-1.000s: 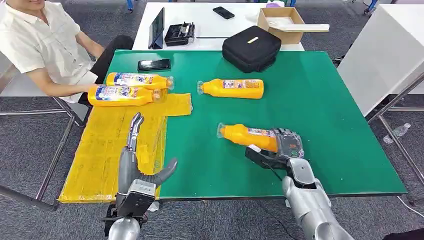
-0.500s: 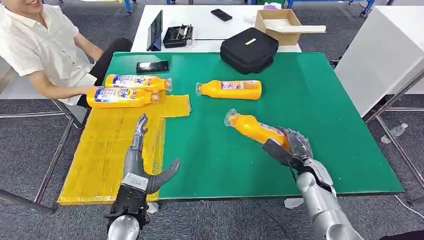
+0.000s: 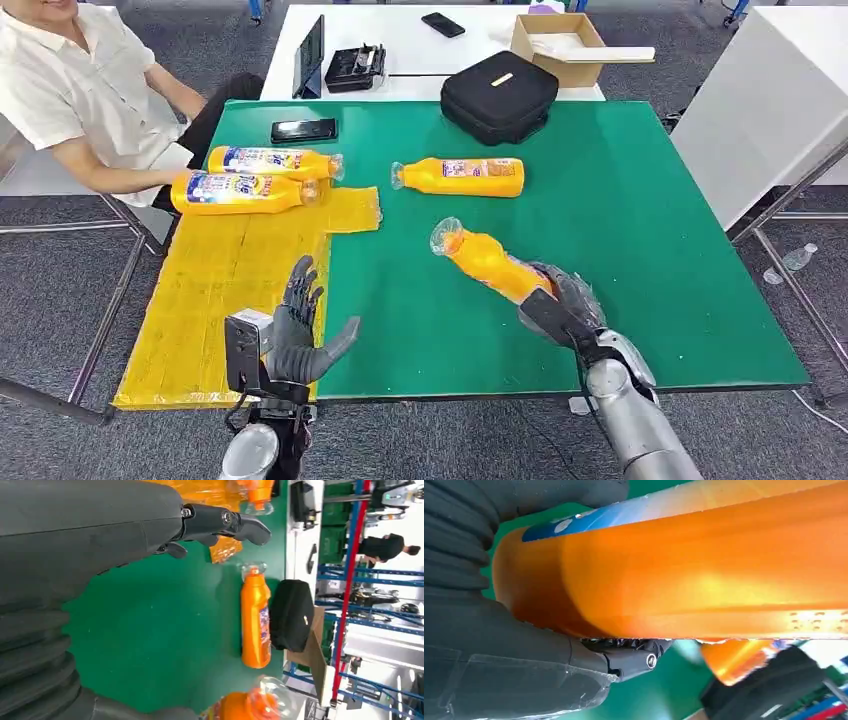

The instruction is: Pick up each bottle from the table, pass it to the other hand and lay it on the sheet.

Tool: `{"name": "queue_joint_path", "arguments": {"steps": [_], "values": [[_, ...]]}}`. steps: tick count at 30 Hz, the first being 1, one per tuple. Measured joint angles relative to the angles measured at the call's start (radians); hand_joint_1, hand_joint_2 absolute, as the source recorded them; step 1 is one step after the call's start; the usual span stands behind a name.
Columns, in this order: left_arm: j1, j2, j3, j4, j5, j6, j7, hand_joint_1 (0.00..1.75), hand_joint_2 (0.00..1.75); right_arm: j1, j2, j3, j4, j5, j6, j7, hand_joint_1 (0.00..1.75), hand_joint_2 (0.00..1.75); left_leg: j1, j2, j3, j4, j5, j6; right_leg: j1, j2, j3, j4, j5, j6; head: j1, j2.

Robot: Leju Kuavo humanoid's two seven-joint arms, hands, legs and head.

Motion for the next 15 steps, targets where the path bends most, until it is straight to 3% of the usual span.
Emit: {"name": "queue_joint_path", "arguments": {"steps": [7,15], "values": [[-0.009,0.0,0.002,0.031,0.036,-0.046,0.002,0.0,1.75,0.001,0.024,0.043,-0.032,-0.03,-0.017,-0.026,1.75,1.75,0.0,-0.001,-0.003,0.0,0.0,0.0,0.0,0.0,-0.002,0.0,0.0,0.0,0.0,0.0],[-0.027,0.0,0.002,0.074,0.048,-0.051,0.0,0.0,1.75,-0.004,0.13,0.149,-0.08,-0.025,-0.039,-0.034,1.75,1.75,0.001,-0.001,-0.003,0.0,0.0,-0.001,0.001,0.0,-0.004,0.001,0.0,0.0,0.0,0.0]]}}
